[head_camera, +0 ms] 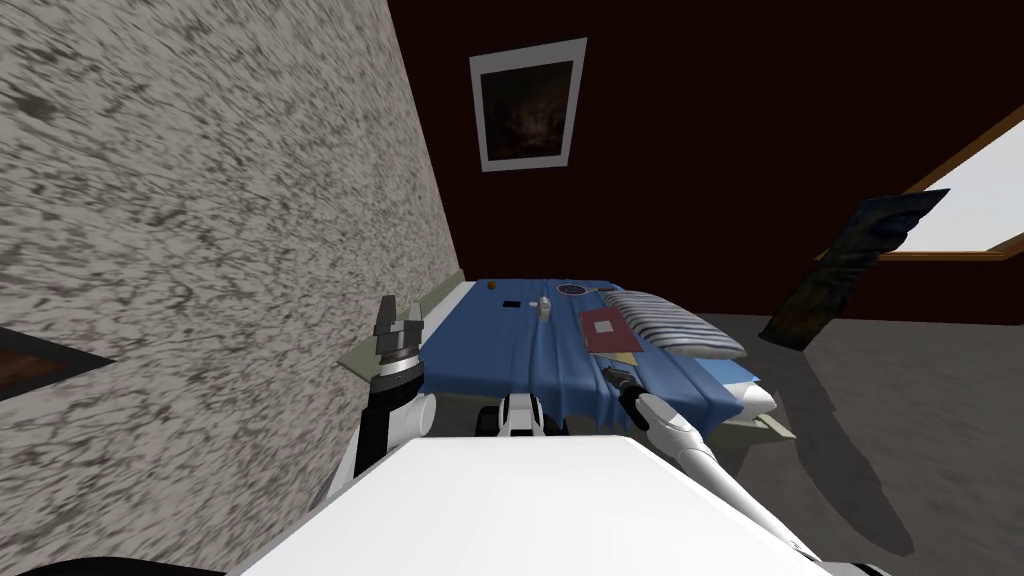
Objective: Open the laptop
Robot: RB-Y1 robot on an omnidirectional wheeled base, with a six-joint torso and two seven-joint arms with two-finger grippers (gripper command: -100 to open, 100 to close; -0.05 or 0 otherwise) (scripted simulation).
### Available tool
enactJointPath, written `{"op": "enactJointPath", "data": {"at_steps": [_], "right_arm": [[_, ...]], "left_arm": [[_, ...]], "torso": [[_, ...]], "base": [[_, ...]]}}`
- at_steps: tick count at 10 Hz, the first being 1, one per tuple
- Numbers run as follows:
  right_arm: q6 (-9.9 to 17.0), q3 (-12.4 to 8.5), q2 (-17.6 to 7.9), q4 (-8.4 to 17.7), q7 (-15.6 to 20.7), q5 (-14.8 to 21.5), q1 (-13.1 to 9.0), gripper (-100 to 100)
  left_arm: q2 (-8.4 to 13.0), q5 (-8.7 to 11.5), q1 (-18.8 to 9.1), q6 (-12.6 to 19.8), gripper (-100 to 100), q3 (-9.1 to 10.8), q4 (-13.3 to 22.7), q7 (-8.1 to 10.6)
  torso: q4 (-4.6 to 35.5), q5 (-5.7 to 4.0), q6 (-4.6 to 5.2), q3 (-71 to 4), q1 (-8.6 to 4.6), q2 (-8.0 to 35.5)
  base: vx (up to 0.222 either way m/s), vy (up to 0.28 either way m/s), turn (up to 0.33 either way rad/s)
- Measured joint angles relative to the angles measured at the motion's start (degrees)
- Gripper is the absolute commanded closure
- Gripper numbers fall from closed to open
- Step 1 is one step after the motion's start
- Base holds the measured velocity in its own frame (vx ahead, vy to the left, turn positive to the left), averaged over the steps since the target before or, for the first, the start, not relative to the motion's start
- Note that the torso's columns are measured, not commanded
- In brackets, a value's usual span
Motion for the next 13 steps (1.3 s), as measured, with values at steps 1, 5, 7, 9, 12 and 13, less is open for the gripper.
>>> {"op": "enactJointPath", "data": {"at_steps": [1,5,7,9,12,13], "right_arm": [[0.0,0.0,0.0,0.0,0.0,0.0,0.0,100],[-3.0,-2.1,1.2,2.7,3.5,-2.9,-1.8,100],[-5.0,-3.6,2.1,4.7,7.3,-5.8,-3.2,100],[-6.4,-3.6,2.0,5.6,10.9,-9.2,-3.9,-100],[-9.8,-2.9,-2.9,5.8,8.7,-10.5,-3.4,-100],[-11.2,-3.0,-4.5,6.1,8.2,-10.9,-3.4,-100]], "left_arm": [[0.0,0.0,0.0,0.0,0,0.0,0.0,0.0],[0.0,0.0,0.0,0.0,0,0.01,0.0,0.0],[0.0,0.0,0.0,0.0,0,0.0,0.0,0.0],[0.0,0.0,0.0,0.0,0,0.0,0.0,0.0],[0.0,0.0,0.0,0.0,0,-0.01,0.0,0.0],[0.0,0.0,0.0,0.0,0,0.0,0.0,0.0]], "torso": [[0.0,0.0,0.02,-0.1,0.13,0.0],[0.0,-0.04,0.02,-0.3,1.5,0.6],[0.0,0.09,0.0,-0.2,1.96,0.8],[0.0,0.02,0.02,-0.2,1.75,0.9],[0.0,0.07,-0.01,-0.2,2.94,0.7],[0.0,0.03,0.01,-0.2,3.04,0.6]], "base": [[0.0,-0.012,0.011],[-0.012,-0.008,-0.003],[-0.003,-0.019,-0.013],[0.006,0.031,-0.091],[0.013,0.107,-0.127],[0.011,0.057,-0.138]]}}
